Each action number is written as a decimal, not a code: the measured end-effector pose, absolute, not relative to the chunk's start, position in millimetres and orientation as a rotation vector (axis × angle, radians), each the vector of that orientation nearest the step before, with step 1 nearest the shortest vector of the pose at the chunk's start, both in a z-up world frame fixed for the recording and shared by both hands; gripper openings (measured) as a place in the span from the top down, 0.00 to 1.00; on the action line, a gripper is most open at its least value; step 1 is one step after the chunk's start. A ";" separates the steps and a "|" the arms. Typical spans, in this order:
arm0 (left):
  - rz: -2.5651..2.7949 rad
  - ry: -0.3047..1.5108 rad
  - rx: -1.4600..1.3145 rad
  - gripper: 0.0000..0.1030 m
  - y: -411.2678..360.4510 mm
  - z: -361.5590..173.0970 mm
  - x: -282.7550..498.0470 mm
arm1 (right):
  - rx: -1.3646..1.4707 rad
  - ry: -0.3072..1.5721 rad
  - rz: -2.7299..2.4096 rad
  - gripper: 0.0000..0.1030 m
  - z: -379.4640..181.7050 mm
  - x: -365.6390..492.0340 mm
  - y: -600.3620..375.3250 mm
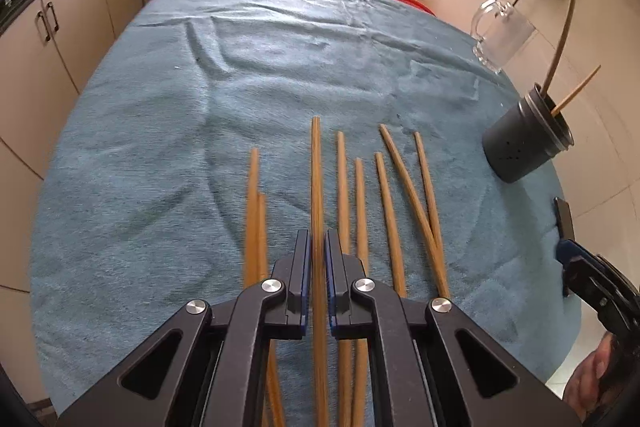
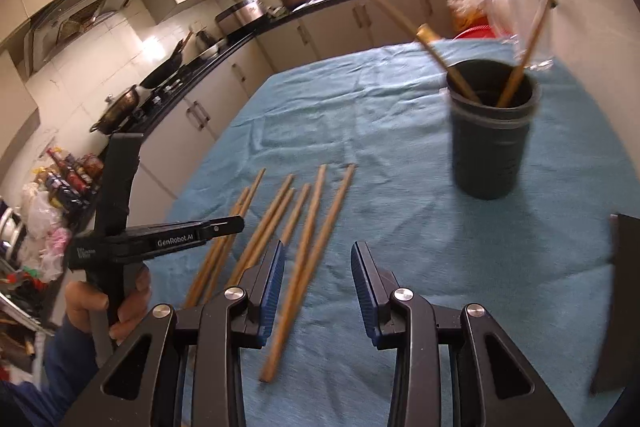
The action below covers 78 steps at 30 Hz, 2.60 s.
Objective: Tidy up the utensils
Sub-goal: 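Grasp another chopstick with the left gripper while the right gripper grasps one, then raise both held chopsticks and carry them above the black cup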
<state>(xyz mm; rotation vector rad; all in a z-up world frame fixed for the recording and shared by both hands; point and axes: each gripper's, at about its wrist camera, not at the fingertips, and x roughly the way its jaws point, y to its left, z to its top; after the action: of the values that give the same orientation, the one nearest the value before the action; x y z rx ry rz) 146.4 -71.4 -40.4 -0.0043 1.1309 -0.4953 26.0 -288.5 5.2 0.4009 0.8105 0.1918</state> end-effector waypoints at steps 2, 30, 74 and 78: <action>-0.491 1.124 -0.018 0.94 -65.7 -38.0 146.5 | 0.413 0.842 0.223 0.64 3.3 43.0 -284.1; -0.540 1.003 -0.100 0.94 -42.2 -8.3 144.0 | 0.153 1.137 0.138 0.93 -52.1 169.9 -228.8; -0.640 0.709 -0.015 0.94 -67.5 94.9 50.3 | 0.393 0.396 0.083 0.93 99.0 -37.5 -301.6; -0.676 0.686 -0.014 0.94 -78.6 108.8 47.8 | 0.408 0.326 0.028 0.93 111.1 -49.3 -320.5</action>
<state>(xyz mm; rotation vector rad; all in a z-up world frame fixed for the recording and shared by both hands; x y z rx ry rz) 47.8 -78.6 108.8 -0.0139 0.6865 -0.6757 -49.3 -320.5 111.1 0.4079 0.3259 0.0276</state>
